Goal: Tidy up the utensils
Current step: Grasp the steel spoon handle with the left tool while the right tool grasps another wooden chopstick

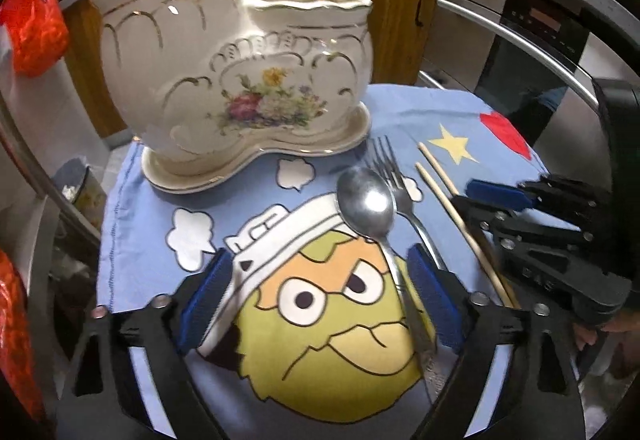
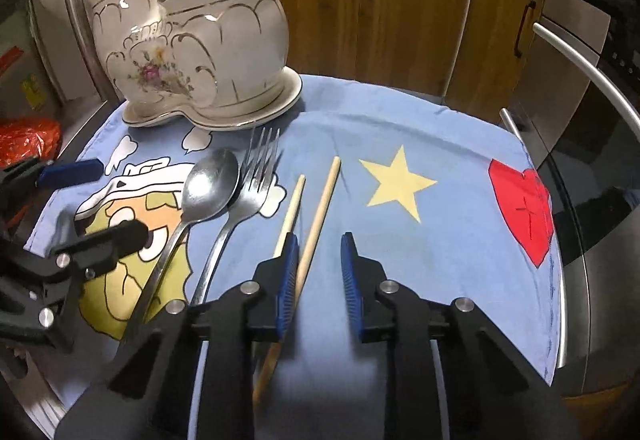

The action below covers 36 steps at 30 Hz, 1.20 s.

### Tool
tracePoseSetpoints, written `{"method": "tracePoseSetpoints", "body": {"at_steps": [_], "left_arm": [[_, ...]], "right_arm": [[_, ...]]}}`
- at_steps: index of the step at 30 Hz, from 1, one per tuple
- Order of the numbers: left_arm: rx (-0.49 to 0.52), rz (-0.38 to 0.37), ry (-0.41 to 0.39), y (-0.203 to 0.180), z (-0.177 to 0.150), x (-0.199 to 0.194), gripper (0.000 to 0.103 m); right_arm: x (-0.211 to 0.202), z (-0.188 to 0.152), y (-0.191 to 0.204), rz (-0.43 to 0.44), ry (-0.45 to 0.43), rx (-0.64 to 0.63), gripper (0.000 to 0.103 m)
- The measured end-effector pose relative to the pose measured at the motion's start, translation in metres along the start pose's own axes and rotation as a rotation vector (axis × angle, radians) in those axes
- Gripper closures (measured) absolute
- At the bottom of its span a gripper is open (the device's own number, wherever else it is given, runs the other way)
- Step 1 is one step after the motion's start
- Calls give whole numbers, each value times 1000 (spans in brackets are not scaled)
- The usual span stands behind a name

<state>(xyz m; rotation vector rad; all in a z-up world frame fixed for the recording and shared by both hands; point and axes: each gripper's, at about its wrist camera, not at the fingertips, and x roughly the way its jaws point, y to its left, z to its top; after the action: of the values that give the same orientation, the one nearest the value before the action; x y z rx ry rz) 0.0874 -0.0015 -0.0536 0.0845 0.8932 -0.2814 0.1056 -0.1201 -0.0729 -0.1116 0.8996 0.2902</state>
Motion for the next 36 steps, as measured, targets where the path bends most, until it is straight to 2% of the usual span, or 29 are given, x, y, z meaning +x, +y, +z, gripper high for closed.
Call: {"method": "tracePoseSetpoints", "body": {"at_steps": [3, 10, 18, 21, 23, 24, 26, 27, 28, 32, 36], "left_arm": [[5, -10, 17, -3, -1, 4, 24], [28, -43, 26, -14, -1, 6, 30], [63, -36, 46, -34, -4, 16, 40], [67, -26, 41, -34, -4, 17, 49], [73, -14, 36, -35, -3, 17, 59], [90, 1, 33, -37, -3, 18, 67], [118, 24, 30, -41, -2, 19, 72], [126, 24, 32, -42, -2, 20, 78], [130, 22, 36, -41, -1, 19, 89], [101, 10, 51, -30, 3, 21, 92], [97, 9, 46, -28, 3, 22, 93]], "right_arm": [[0, 2, -4, 11, 10, 12, 94], [-10, 7, -22, 90, -11, 114, 97], [-12, 5, -24, 114, -5, 119, 97], [-7, 2, -26, 102, 19, 115, 97], [-4, -1, -25, 72, 34, 92, 97], [-3, -2, -25, 68, 35, 89, 97], [-4, -2, -26, 51, 32, 84, 97], [-4, -2, -26, 39, 30, 79, 97], [-4, -3, -27, 19, 29, 75, 97], [-3, -2, -30, 28, 31, 85, 97], [-2, -2, -24, 1, 21, 43, 96]]}}
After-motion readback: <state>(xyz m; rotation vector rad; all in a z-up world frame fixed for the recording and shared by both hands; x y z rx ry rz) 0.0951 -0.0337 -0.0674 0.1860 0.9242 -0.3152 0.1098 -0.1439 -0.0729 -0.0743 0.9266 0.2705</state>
